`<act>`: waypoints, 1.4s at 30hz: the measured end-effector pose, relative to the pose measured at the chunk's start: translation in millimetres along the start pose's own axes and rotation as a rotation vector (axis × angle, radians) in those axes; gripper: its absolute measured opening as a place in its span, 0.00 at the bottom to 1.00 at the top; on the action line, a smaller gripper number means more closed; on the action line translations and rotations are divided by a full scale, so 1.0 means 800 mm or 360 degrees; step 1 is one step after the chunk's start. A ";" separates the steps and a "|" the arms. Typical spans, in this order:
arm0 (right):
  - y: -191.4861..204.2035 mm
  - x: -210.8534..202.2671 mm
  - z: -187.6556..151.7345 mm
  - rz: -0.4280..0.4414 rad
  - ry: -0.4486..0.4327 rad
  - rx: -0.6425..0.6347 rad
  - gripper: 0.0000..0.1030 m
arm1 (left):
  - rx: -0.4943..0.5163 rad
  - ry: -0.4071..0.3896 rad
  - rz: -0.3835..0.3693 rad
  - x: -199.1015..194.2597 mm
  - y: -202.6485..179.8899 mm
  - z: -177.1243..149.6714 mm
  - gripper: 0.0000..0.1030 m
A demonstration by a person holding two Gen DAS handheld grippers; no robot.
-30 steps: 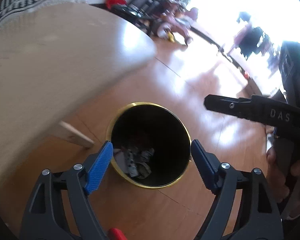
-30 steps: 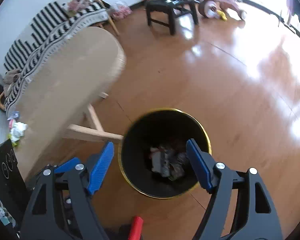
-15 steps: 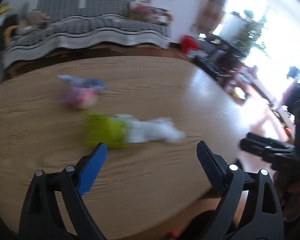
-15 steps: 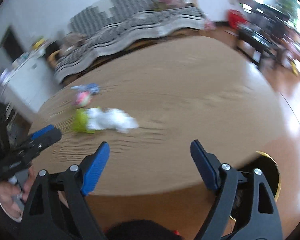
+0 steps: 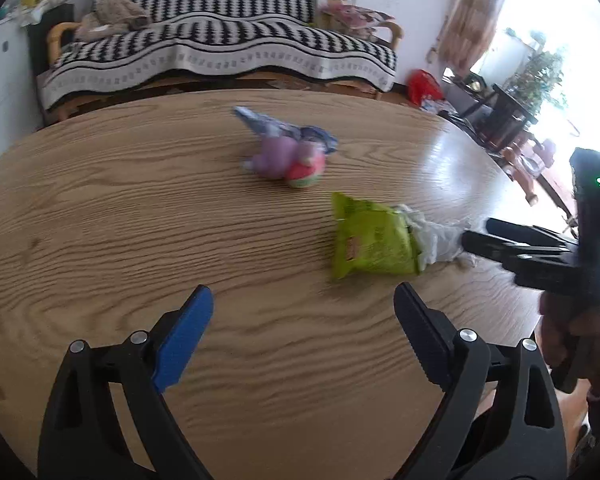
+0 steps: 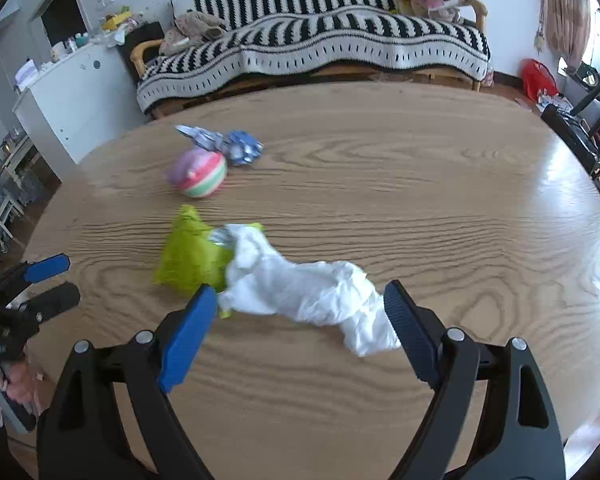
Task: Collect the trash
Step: 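Move both open tools back over the green bag and tissue, then grasp the green snack bag with the left tool while the right tool grasps the white tissue, then carry the bag and tissue over the black bin and open both tools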
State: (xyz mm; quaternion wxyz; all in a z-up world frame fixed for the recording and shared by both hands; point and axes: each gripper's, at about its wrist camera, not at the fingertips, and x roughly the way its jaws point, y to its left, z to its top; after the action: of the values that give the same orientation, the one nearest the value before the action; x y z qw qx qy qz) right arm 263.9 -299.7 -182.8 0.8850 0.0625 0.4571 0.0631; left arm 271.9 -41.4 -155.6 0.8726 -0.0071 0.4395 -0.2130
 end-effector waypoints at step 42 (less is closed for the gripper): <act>-0.199 -0.201 -0.108 -0.0262 -0.0243 0.0273 0.22 | 0.0330 -0.0038 -0.0195 0.042 -0.286 0.029 0.45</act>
State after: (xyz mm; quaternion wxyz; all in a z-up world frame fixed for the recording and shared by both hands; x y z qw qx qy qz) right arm 110.1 -479.0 -130.3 0.9108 0.1048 0.3957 -0.0538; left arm 223.9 -266.2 -121.0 0.8591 0.0539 0.4035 -0.3101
